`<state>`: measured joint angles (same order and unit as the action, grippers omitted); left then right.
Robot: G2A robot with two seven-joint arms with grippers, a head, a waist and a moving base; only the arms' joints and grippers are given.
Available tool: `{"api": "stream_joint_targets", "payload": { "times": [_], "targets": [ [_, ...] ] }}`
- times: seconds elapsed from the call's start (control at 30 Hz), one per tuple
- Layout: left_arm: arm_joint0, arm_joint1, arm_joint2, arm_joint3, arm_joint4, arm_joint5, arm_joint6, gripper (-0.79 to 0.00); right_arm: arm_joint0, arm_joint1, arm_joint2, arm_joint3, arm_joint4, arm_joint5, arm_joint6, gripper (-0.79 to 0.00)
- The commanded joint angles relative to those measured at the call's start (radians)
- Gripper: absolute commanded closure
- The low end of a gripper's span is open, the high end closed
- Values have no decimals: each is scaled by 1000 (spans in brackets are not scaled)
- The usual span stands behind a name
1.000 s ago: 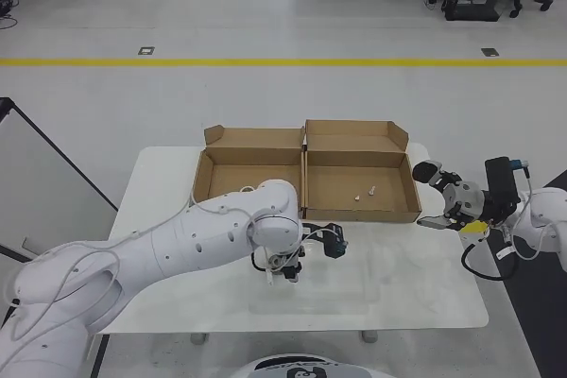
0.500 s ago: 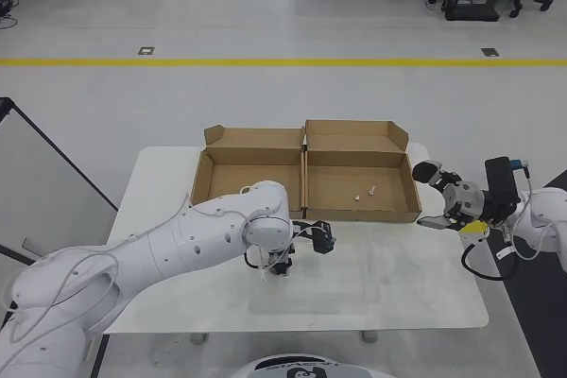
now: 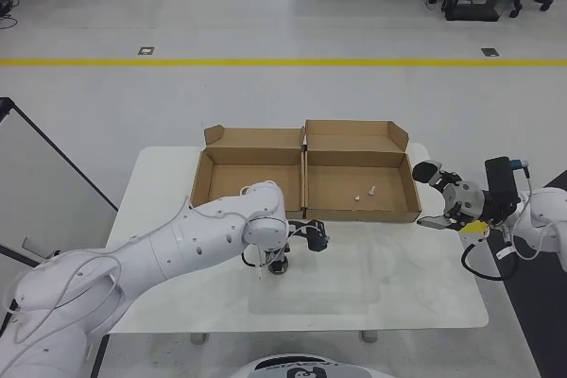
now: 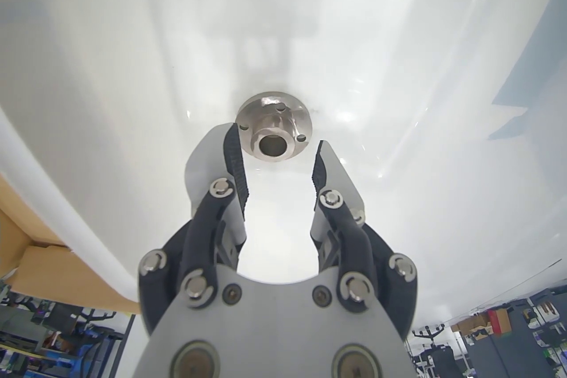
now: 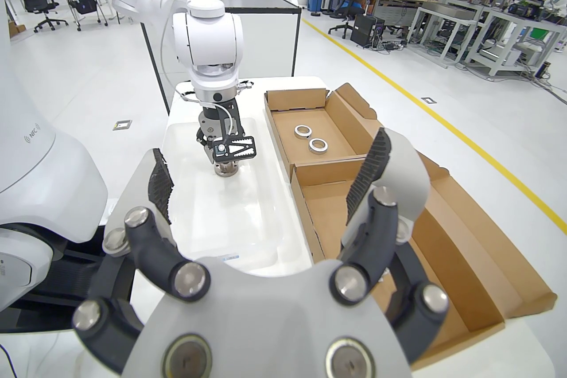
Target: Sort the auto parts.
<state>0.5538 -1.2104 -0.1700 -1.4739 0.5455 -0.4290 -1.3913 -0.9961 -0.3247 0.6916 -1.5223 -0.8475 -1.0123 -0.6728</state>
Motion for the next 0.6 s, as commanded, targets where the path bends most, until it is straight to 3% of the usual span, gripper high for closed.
{"api": "stream_joint_targets", "payload": {
  "times": [0.0, 0.57],
  "targets": [
    [3, -2, 0, 9, 3, -4, 4, -363, 0, 0, 0, 0, 0, 0, -1, -785],
    [15, -18, 0, 55, 14, -9, 9, -339, 0, 0, 0, 0, 0, 0, -1, -785]
  ]
}}
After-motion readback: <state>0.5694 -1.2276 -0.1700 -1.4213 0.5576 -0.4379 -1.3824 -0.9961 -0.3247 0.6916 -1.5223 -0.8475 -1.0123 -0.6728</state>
